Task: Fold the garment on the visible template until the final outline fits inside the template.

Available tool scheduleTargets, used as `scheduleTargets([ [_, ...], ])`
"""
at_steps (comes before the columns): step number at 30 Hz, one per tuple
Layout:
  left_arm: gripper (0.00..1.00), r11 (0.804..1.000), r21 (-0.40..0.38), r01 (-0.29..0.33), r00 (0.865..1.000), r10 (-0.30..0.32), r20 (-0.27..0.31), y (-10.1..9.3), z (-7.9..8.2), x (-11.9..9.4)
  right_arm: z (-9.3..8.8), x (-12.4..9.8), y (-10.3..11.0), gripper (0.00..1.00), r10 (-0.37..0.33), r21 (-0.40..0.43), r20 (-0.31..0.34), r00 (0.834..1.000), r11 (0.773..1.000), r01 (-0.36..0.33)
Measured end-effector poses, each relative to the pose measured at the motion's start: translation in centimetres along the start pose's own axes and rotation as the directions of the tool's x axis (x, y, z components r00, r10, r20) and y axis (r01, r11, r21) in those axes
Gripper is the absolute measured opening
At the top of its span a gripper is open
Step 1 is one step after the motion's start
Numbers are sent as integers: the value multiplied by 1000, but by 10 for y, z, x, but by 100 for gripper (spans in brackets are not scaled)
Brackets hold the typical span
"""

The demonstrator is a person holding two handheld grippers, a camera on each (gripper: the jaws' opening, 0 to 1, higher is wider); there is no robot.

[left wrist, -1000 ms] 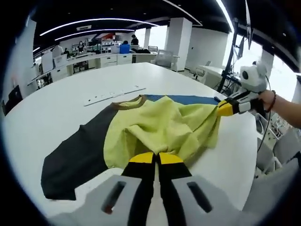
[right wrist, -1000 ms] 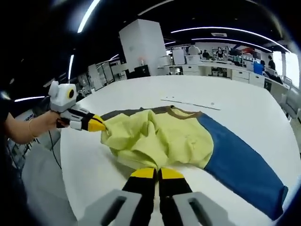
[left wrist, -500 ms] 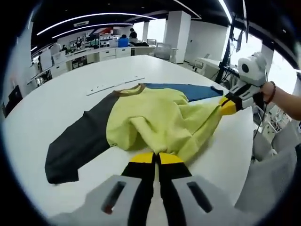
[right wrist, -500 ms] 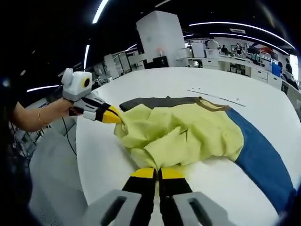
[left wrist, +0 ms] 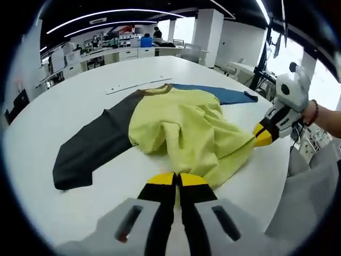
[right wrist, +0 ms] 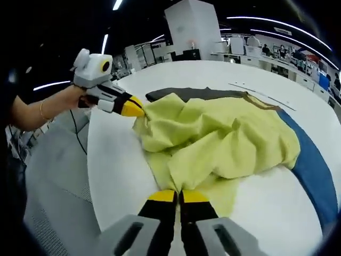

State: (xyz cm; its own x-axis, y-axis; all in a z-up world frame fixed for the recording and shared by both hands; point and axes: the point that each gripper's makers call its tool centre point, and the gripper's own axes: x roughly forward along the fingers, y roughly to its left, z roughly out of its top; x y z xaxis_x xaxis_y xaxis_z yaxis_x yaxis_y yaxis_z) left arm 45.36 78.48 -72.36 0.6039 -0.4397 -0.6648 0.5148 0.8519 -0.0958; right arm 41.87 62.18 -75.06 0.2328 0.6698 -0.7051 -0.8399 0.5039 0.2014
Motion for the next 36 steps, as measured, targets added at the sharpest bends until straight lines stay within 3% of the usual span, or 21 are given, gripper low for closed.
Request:
scheduleTargets([
  [6, 0, 999, 24, -33, 999, 34, -24, 8, -10, 3, -7, 3, -1, 1, -5, 21, -6, 1000, 1000, 5],
  [12, 3, 998, 16, -62, 997, 63, -38, 16, -17, 0, 5, -13, -6, 20, -11, 98, 45, 999, 995, 7],
  [19, 11, 998, -17, -60, 998, 60, -29, 12, -20, -9, 11, -35, -15, 27, -39, 114, 66, 997, 993, 31],
  [26, 15, 998, 1, -59, 997, 59, -52, -4, -32, -8, -1, -46, -35, 27, -100, 165, 29, 995, 982, 94],
  [32, 15, 993, 12, -121, 991, 121, -61, -6, -38, -7, -13, -39, -56, 26, -184, 210, -7, 983, 961, 182],
  [36, 13, 987, 6, -159, 985, 159, -61, -4, -41, -9, -19, -31, -60, 24, -205, 218, -26, 978, 954, 206],
])
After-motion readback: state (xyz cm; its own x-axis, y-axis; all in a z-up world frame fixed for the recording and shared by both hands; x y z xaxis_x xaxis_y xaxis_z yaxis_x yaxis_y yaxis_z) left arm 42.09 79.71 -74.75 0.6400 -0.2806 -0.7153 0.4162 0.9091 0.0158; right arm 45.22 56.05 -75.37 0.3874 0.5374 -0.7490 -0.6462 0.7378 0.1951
